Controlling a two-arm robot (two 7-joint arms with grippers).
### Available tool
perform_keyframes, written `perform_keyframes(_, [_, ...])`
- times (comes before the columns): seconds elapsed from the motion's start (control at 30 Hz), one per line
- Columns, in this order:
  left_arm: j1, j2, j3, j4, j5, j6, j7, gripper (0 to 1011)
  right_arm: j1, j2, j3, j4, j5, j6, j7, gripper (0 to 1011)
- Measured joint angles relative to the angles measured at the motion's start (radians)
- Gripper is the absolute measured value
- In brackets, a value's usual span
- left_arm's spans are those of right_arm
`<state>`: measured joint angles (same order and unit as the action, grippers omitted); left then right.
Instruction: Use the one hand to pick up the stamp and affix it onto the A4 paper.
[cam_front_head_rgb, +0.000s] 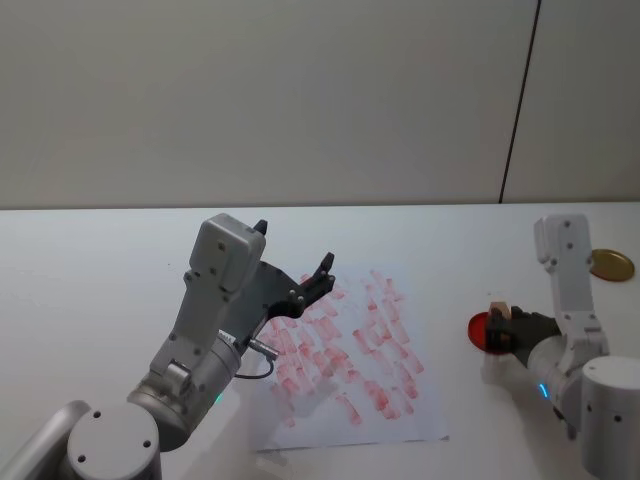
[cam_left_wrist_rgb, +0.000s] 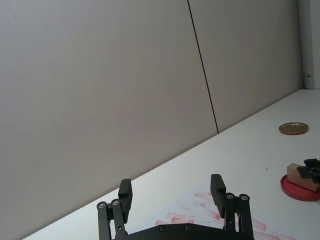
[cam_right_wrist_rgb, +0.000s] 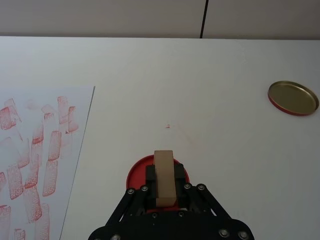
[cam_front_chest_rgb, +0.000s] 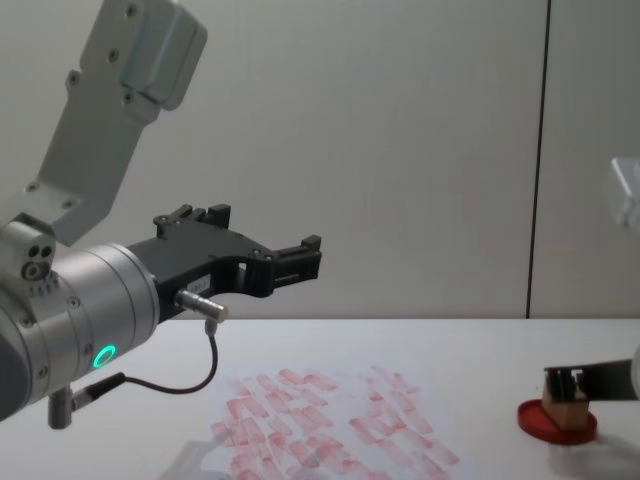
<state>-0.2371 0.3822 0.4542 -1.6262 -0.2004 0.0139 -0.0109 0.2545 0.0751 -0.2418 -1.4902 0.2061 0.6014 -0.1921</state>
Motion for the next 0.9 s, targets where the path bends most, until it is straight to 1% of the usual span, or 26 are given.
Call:
perform_keyframes(0.23, [0.0, 0.0, 0.0, 0.0, 0.0, 0.0, 0.0, 993, -0.002, 0.001, 0.001, -0.035, -0.022, -0.025, 0.012, 200])
perform_keyframes(0.57, [0.0, 0.0, 0.0, 0.0, 0.0, 0.0, 0.0, 993, -0.002, 0.002, -0.003, -0.118, -0.061, -0.064, 0.046, 198])
perform_keyframes(0.6, [0.0, 0.0, 0.0, 0.0, 0.0, 0.0, 0.0, 993, -0.001, 0.001, -0.005, -0.135, -0.067, -0.069, 0.054, 198])
perform_keyframes(0.7, [0.0, 0.0, 0.0, 0.0, 0.0, 0.0, 0.0, 993, 0.001, 0.0, -0.008, -0.157, -0.076, -0.077, 0.07, 198])
perform_keyframes(0.8, [0.0, 0.0, 0.0, 0.0, 0.0, 0.0, 0.0, 993, 0.005, -0.005, -0.016, -0.183, -0.087, -0.082, 0.099, 198])
perform_keyframes(0.9, [0.0, 0.0, 0.0, 0.0, 0.0, 0.0, 0.0, 993, 0.008, -0.011, -0.022, -0.196, -0.091, -0.079, 0.121, 198])
